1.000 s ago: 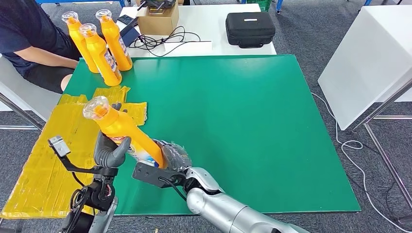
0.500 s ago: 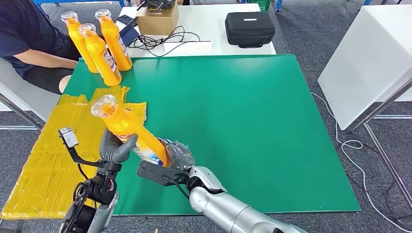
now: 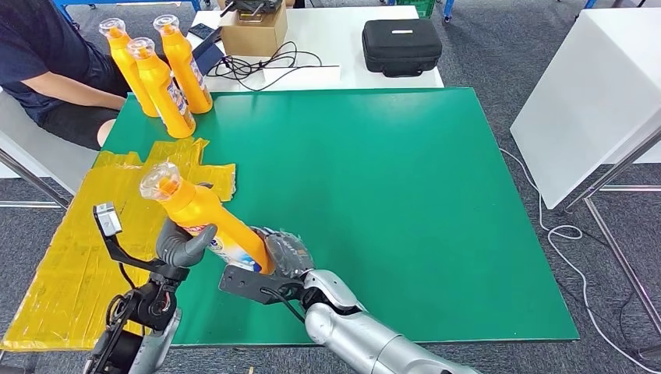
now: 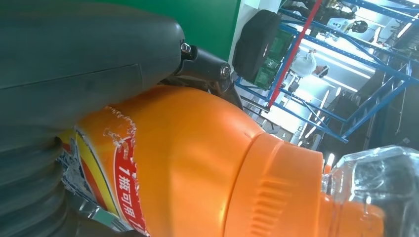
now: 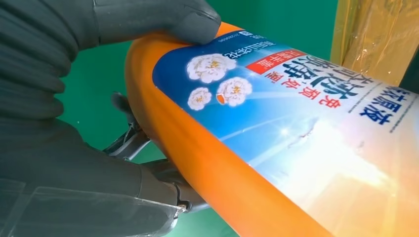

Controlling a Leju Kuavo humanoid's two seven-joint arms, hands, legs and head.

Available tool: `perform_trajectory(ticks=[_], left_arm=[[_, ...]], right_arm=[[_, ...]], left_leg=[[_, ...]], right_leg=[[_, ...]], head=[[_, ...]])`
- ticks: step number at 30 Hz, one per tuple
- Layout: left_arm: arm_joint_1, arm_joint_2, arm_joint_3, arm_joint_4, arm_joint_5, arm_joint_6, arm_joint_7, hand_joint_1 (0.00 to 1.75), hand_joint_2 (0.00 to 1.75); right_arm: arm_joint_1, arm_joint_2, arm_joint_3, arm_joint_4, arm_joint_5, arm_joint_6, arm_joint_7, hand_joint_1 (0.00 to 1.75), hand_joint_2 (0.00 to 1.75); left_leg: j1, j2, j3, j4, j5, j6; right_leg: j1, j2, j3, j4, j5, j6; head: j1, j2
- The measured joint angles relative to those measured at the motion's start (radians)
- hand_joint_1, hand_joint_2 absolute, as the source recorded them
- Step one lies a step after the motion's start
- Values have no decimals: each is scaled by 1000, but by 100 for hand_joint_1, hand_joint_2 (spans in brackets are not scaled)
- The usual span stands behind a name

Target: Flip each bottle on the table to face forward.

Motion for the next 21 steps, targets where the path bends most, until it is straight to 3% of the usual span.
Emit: perform_trajectory(ticks=[2, 3, 6, 7, 21], left_arm=[[0, 0, 1, 0, 1, 0, 1, 175, 175], [0, 1, 2, 0, 1, -1, 2, 175, 175], [0, 1, 3, 0, 1, -1, 3, 175, 175], [0, 1, 3, 0, 1, -1, 3, 175, 175], [11, -1, 34, -31, 7, 2, 5, 175, 175]], right_arm=[[1, 0, -5, 0, 2, 1, -1, 148, 175], [1, 0, -7, 0, 3, 1, -2, 111, 175], [3, 0, -11, 0, 5, 4, -3, 0, 44], [4, 0, -12, 0, 5, 7, -6, 0, 0], [46, -35, -232, -96, 116, 101, -43, 0, 0]], left_leg=[[0, 0, 0, 0, 0, 0], [0, 0, 0, 0, 0, 0], [0, 0, 0, 0, 0, 0], [0, 0, 0, 0, 0, 0], [0, -1, 0, 0, 0, 0]], right_leg=[[0, 0, 0, 0, 0, 0], [0, 0, 0, 0, 0, 0], [0, 0, 0, 0, 0, 0], [0, 0, 0, 0, 0, 0], [0, 0, 0, 0, 0, 0]], head=[[0, 0], [0, 0], [0, 0], [0, 0], [0, 0]])
